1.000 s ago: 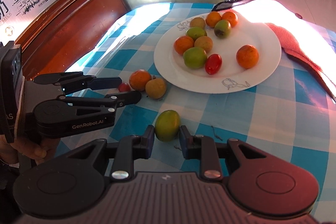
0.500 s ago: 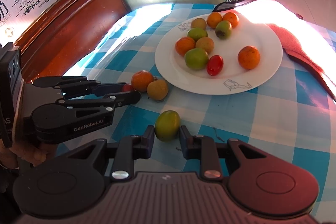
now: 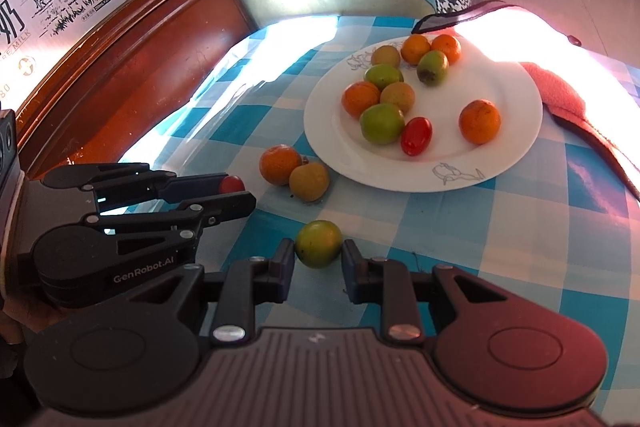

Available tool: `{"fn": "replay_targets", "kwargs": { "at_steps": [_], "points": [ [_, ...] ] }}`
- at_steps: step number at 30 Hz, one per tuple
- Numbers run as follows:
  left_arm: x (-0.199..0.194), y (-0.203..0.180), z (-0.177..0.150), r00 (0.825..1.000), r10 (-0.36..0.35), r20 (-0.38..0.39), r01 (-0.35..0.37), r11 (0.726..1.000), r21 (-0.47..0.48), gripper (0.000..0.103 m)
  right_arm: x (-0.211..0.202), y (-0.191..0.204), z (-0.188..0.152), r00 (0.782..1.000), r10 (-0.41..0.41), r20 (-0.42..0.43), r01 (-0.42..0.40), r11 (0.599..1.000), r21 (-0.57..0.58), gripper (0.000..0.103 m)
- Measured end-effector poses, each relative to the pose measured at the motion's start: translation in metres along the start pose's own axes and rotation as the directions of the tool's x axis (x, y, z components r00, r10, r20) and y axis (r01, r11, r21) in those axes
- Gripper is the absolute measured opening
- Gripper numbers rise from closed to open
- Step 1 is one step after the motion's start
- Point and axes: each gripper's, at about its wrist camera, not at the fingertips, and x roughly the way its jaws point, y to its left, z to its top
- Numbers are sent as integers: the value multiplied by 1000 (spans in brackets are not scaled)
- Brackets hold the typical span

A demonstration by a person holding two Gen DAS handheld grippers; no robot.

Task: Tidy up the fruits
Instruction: 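Grasp the red tomato with the left tool while the right tool carries the green fruit to the plate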

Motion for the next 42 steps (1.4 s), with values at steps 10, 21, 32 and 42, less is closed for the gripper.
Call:
{"fn": "replay_targets", "kwargs": {
  "at_steps": [10,21,32,42],
  "points": [
    [-21,-12,6,999,13,45,-12,1000,-21,22,-20,2,10,998,8,65,-8,1000,7,26],
    [-25,-29,32,996,-20,87,23,999,-35,22,-43,-10,33,992,-14,124,12,1000,23,26],
    [-2,-39,53,995,-34,97,41,997,-71,22,-47,-43,59,988,-51,148,42,997,65,26],
    [26,-36,56,999,-7,51,13,993,-119,22,-32,-58,74,986,-60,157,46,994,96,26]
  ]
}}
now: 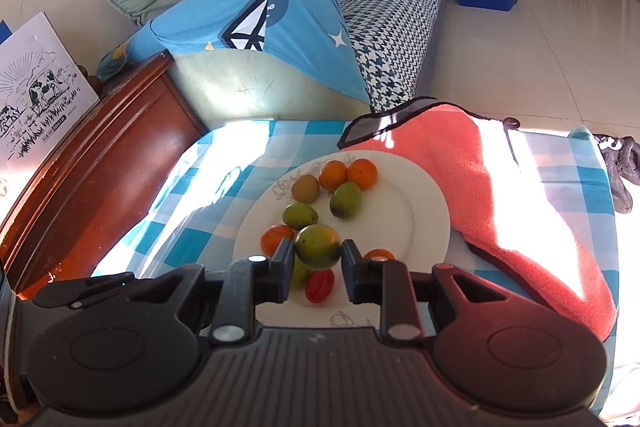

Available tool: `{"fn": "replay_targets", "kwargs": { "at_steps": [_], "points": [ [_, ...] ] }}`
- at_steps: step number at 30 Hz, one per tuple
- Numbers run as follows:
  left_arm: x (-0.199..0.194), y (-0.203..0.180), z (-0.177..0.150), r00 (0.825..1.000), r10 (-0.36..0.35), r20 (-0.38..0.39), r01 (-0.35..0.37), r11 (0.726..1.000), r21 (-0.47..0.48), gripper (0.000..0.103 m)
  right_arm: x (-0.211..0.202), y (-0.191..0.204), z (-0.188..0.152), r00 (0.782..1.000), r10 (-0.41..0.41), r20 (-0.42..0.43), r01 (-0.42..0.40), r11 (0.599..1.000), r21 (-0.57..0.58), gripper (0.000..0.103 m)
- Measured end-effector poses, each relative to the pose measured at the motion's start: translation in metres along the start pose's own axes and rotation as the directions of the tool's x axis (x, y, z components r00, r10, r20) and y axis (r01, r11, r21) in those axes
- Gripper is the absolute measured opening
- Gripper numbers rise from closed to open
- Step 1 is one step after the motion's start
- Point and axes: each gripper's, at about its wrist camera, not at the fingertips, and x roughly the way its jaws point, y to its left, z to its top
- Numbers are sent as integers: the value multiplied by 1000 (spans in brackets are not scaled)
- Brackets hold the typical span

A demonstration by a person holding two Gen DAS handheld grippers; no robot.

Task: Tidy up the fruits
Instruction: 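Grasp the red tomato with the left tool while the right tool carries the green fruit to the plate, then place both held fruits on the plate and open both tools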

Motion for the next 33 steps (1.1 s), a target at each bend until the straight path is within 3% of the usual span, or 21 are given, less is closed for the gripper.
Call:
{"fn": "replay_targets", "kwargs": {
  "at_steps": [9,18,26,28,30,33],
  "points": [
    [19,4,1,1000,4,-19,-5,999,-36,22,19,-10,6,1000,-16,-8,16,999,29,26],
    [37,13,6,998,55,-34,-58,995,-81,22,40,-14,9,999,-24,-30,26,998,58,26],
    [26,16,10,997,80,-5,-80,991,-103,25,38,-15,15,1000,-3,-11,4,996,88,31],
    [22,18,12,996,92,-3,-92,989,-117,33,35,-14,15,1000,2,-8,-1,996,84,33],
    [13,21,14,993,115,11,-113,985,-132,53,32,-13,15,1000,-3,-1,3,997,73,34],
    [0,26,15,990,141,28,-137,982,-133,64,26,-11,14,1000,3,9,-3,998,68,36]
  ]
}}
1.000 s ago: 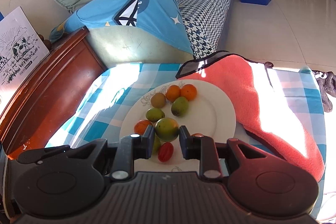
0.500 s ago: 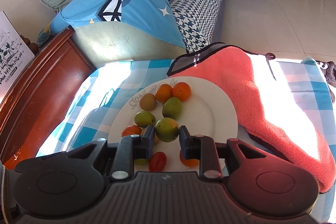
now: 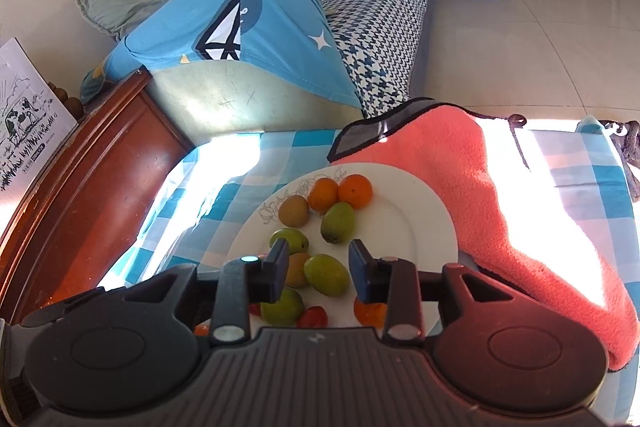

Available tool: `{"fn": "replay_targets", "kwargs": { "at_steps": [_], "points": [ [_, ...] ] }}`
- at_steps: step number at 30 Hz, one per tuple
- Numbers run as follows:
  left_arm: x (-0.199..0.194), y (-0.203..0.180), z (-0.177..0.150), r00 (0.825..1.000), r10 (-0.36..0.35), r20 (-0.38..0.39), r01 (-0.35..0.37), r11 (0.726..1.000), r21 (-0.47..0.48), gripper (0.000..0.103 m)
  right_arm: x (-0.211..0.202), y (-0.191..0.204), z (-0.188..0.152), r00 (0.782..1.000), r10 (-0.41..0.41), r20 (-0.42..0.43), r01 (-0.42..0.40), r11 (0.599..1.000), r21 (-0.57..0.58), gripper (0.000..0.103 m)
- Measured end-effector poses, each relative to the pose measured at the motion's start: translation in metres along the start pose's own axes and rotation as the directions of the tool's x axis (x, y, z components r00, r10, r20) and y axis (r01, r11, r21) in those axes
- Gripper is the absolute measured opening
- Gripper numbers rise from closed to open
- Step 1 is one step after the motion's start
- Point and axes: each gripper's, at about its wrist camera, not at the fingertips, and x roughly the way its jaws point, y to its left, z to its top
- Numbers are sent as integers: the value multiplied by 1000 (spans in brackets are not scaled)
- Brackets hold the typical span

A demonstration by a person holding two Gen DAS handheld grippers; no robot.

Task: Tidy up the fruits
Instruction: 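Place both held fruits on the plate and open both tools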

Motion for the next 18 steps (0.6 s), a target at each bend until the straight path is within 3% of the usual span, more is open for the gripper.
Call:
{"fn": "replay_targets", "kwargs": {
  "at_steps": [8,18],
  "points": [
    [-28,12,-2,999,45,-3,-45,999,24,76,-14,10,-14,1000,4,-6,-4,1000,-30,39],
    [-52,29,-17,994,87,-61,-86,996,13,77,-28,34,-39,999,25,-25,-28,993,-113,39]
  ]
}}
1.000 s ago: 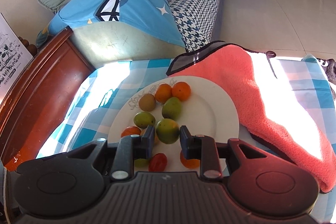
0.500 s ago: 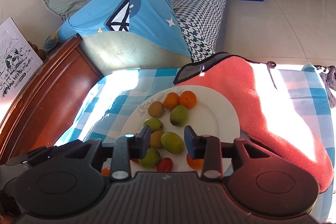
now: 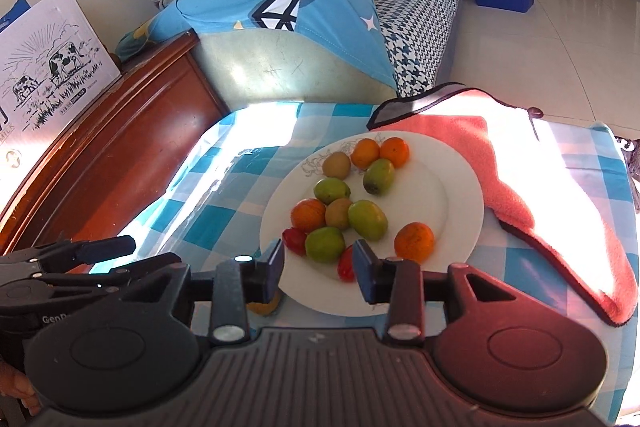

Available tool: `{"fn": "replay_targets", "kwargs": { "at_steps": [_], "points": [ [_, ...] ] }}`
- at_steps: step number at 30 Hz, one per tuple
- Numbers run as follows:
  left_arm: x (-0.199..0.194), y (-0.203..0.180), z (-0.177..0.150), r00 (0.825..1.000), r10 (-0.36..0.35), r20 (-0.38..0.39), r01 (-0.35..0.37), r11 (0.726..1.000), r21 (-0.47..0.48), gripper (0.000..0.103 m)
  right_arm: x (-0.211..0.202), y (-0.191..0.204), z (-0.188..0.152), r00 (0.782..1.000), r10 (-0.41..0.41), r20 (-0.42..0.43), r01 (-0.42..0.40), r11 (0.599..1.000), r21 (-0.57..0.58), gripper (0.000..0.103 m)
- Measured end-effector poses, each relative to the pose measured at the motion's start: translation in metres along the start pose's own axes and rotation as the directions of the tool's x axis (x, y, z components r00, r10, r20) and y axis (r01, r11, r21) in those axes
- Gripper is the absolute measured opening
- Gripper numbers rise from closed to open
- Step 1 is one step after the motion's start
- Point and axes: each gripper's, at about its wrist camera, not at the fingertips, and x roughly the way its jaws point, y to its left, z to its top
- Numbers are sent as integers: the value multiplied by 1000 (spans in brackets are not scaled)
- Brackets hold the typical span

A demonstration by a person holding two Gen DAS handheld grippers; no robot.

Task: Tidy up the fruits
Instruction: 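Place both held fruits on the plate and open both tools, then grasp a yellow fruit with the right tool while the left tool grasps a tangerine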

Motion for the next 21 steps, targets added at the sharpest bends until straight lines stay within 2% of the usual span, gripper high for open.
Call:
{"fn": "replay_targets", "kwargs": {
  "at_steps": [4,12,17,21],
  "points": [
    [-6,3,-5,999,38,-6,-38,999,28,77,-1,14,-14,1000,21,-15,-22,999,-42,39],
    [3,18,-18,993,79,-90,-78,997,8,77,17,35,-39,994,56,-94,-64,994,-84,39],
    [6,19,-23,986,137,-98,-135,990,30,77,27,42,-48,992,56,-116,-68,992,-102,39],
    [7,26,-22,984,149,-99,-151,988,-13,78,36,43,-51,993,46,-111,-57,994,-94,39]
  ]
}}
